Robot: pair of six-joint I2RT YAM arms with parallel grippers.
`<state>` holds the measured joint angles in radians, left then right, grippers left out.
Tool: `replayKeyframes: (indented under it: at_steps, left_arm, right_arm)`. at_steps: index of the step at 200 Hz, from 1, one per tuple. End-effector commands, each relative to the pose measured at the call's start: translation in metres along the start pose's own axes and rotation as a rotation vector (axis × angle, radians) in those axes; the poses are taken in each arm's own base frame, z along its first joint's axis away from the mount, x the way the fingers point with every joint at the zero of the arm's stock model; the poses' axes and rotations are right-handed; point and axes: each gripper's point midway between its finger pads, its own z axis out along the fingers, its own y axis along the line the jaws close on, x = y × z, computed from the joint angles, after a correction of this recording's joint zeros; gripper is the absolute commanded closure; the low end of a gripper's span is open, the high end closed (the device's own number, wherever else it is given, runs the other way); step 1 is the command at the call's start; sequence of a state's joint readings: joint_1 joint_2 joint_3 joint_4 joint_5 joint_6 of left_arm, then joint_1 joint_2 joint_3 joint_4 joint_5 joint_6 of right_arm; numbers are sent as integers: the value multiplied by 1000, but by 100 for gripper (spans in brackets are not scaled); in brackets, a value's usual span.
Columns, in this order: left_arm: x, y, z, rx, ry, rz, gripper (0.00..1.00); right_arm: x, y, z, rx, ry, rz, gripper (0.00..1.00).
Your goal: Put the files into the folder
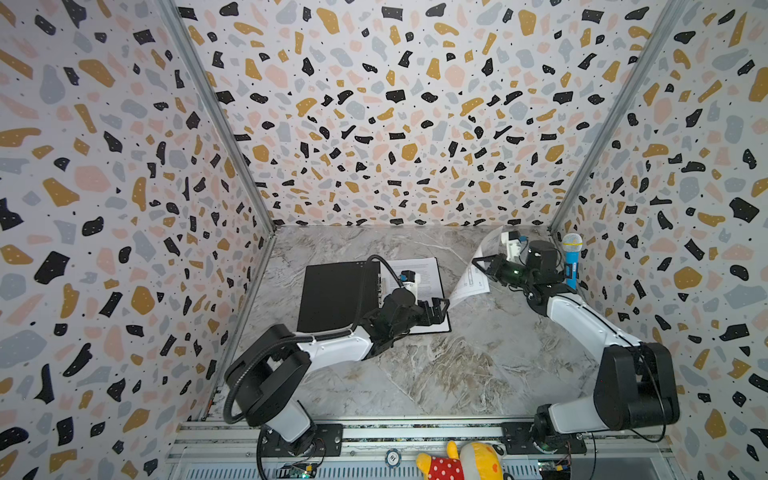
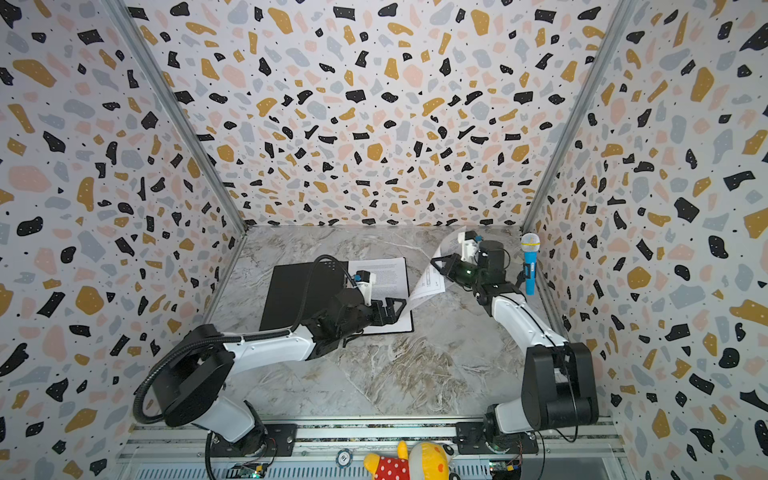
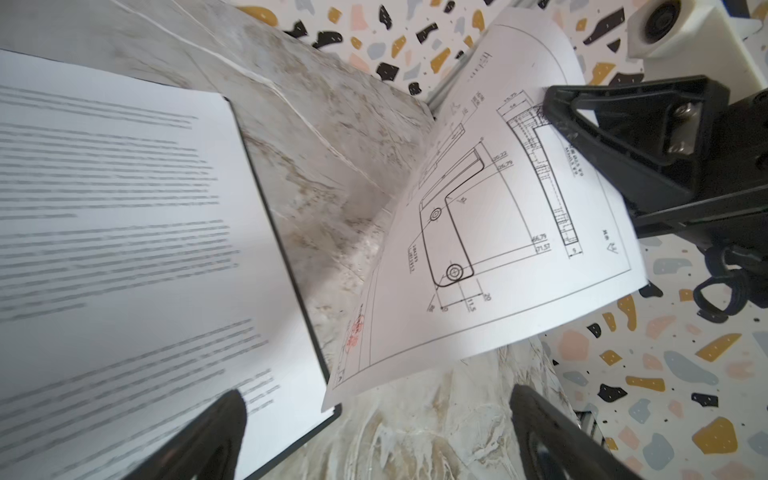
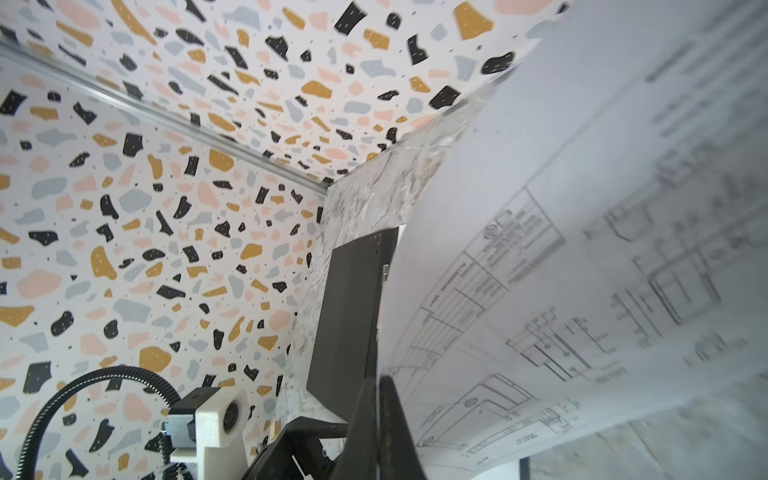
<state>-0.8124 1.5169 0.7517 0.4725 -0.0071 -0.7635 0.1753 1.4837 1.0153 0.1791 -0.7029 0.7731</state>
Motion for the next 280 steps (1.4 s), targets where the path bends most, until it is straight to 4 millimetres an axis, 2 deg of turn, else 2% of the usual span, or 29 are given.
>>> replayKeyframes:
  at_steps: [1,31,53,73,96,111,129,160,196,280]
  left_arm:
    - [-42,9,-29,-31,-167,-24,0]
    - [-60,49,-72,-114,-275,-86,1]
    - [-63,80,-103,-191,-352,-114,1]
    - [-62,109,-128,-277,-417,-149,1]
    - [-58,129,-145,-335,-456,-168,1]
    - [-54,138,-147,-367,-435,-165,1]
    - [-46,149,-145,-402,-395,-172,1]
    - [-37,154,-139,-396,-358,-187,1]
    - [-30,160,-140,-412,-350,-186,1]
    - [-21,168,-137,-428,-328,-195,0]
  right_arm:
    - [-18,45,19,-68,11,-88,100]
    - [-30,91,37,-141,49,-177,100]
    - [-36,100,34,-160,36,-205,100]
    - [-27,77,29,-140,23,-179,100]
    - [2,17,33,-59,48,-101,100]
    - [24,-18,38,-10,79,-64,100]
    - [48,-51,46,35,118,-36,100]
    - [79,-89,54,85,158,16,100]
    - [92,-102,61,94,173,38,100]
    - [99,-93,76,77,137,110,100]
